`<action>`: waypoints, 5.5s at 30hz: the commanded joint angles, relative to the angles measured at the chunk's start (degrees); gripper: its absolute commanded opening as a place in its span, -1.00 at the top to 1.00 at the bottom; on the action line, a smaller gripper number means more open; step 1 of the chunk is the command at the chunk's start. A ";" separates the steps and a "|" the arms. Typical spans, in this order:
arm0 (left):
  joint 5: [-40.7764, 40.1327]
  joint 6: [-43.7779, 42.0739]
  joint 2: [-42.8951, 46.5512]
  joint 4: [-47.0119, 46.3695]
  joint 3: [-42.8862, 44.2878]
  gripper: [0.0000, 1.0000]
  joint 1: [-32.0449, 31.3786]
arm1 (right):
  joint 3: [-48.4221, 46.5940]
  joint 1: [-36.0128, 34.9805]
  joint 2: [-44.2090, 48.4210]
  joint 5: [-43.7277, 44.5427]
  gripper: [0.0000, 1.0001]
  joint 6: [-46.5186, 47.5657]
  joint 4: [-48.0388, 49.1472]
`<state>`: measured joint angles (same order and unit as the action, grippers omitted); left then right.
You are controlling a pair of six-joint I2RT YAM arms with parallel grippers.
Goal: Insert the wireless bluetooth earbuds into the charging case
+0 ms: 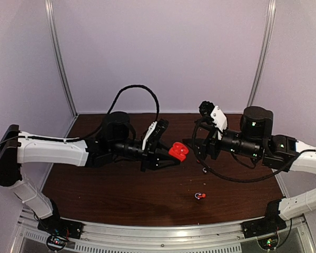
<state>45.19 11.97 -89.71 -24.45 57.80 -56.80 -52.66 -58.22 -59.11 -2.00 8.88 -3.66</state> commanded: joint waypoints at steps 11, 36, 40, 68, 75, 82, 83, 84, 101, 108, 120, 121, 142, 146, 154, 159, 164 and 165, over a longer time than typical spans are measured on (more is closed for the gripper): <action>-2.16 -12.69 6.44 -9.52 -8.46 0.95 0.02 | 4.61 0.32 5.27 -5.91 -0.91 -4.54 8.07; -5.52 -13.66 12.76 -13.60 -19.05 0.97 3.78 | -4.89 22.65 -22.49 -4.73 -0.58 -6.96 -18.47; -5.41 -13.40 13.13 -13.52 -19.84 0.97 4.29 | -7.58 24.04 -29.01 -4.22 -0.51 -5.58 -21.84; -4.61 -12.62 12.65 -16.37 -21.50 0.98 5.51 | -12.35 29.71 -47.15 -11.97 -0.50 -6.07 -20.60; -4.41 -12.71 12.87 -16.21 -21.55 0.98 5.80 | -12.63 29.21 -49.28 -17.81 -0.37 -6.45 -19.96; -4.41 -12.41 12.99 -15.92 -21.38 0.98 6.08 | -9.68 28.42 -46.14 -21.89 -0.24 -11.12 -18.43; -4.29 -12.36 12.91 -15.92 -21.25 0.98 6.08 | -9.22 28.01 -45.65 -21.95 -0.23 -11.69 -18.40; -4.26 -12.28 12.82 -15.95 -21.17 0.98 6.08 | -9.01 27.59 -45.18 -22.07 -0.23 -12.11 -18.32; -4.62 -12.14 12.54 -13.69 -19.57 0.98 6.17 | -7.40 20.33 -41.20 -25.27 -0.14 -16.36 -19.14; -4.96 -12.14 13.14 -13.17 -19.48 0.98 6.17 | -13.04 20.40 -39.05 -15.76 -0.11 -13.27 -26.46; -5.39 -12.68 13.04 -11.34 -18.64 0.98 6.27 | -19.36 24.32 -44.82 -11.92 0.10 -7.22 -33.02; -5.38 -12.79 13.07 -11.08 -18.53 0.98 6.26 | -19.47 24.34 -45.19 -11.99 0.13 -7.28 -33.08; -5.03 -12.71 11.93 -11.48 -18.68 0.98 6.30 | -19.99 22.18 -49.35 -14.35 0.34 -7.78 -33.36; -5.11 -12.72 11.97 -11.50 -18.78 0.98 6.26 | -20.44 21.55 -50.35 -13.95 0.36 -7.83 -33.42; -5.48 -12.82 12.35 -11.24 -19.08 0.98 6.26 | -20.64 21.38 -51.17 -13.49 0.50 -7.65 -33.54; -6.31 -12.87 12.78 -11.08 -19.47 0.98 6.26 | -20.72 21.31 -51.13 -13.30 0.56 -7.57 -33.52; -6.76 -12.93 12.98 -10.74 -19.39 0.98 6.28 | -20.80 20.87 -51.50 -12.29 0.53 -7.57 -34.06; -6.89 -13.03 13.04 -10.65 -19.35 0.98 6.26 | -20.88 20.60 -51.69 -11.64 0.53 -7.57 -34.33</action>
<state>39.16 -0.73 -77.56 -34.28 37.93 -50.94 -72.07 -36.71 -109.54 -16.16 1.19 -36.91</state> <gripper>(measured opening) 0.218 0.234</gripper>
